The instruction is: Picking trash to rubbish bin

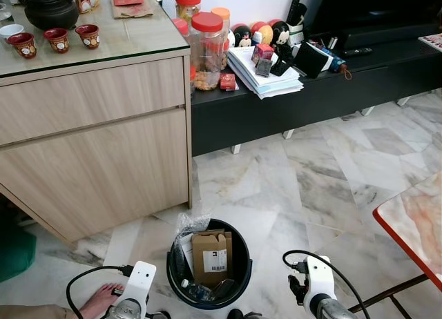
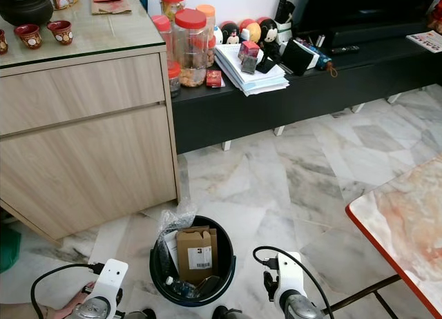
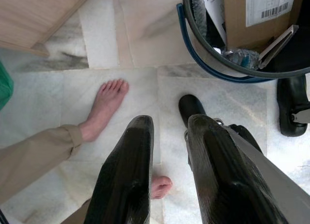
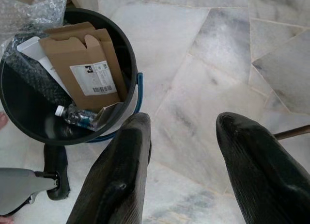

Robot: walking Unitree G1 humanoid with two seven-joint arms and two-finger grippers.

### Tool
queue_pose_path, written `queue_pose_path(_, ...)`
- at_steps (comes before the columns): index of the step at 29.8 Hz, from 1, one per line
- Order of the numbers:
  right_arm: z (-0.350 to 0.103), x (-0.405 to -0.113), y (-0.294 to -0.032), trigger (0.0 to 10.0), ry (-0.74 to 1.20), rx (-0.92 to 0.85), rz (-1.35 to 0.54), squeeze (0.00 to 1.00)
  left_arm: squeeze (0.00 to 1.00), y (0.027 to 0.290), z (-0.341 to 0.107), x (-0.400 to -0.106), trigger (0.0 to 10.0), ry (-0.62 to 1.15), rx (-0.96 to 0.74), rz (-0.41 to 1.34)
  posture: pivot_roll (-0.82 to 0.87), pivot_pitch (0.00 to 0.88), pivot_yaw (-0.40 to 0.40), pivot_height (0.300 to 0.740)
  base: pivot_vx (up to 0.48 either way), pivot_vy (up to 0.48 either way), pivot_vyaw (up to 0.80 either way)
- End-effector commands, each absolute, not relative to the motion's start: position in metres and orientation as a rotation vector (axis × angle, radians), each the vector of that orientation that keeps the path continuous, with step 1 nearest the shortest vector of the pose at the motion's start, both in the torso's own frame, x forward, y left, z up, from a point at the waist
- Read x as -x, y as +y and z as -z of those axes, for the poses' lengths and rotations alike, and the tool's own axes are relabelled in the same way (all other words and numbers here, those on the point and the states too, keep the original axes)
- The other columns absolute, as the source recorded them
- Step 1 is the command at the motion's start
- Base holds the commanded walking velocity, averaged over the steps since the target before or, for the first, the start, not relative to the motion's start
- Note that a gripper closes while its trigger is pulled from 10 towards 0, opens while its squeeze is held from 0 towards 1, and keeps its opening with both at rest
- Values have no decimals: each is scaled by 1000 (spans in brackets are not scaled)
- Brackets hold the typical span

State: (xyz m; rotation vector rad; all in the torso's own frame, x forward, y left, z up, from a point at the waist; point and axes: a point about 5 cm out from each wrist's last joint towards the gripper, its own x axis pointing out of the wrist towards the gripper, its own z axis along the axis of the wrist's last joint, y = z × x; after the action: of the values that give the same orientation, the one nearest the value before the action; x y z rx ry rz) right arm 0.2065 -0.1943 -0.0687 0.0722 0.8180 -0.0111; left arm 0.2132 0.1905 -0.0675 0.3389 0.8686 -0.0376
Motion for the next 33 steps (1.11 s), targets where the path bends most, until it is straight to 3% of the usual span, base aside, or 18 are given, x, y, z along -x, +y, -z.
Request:
queue_pose_path(1,69,-203,-201,10000,824,-74,41,0,0,187,69,-212,10000,876,-326,40,63,129,-100,740,-251,0,0)
queue_pose_path(33,69,-201,-208,10000,817,-80,70,0,0,181,67,-216,10000,858,-308,46,49,143,-116,740,-278,0,0)
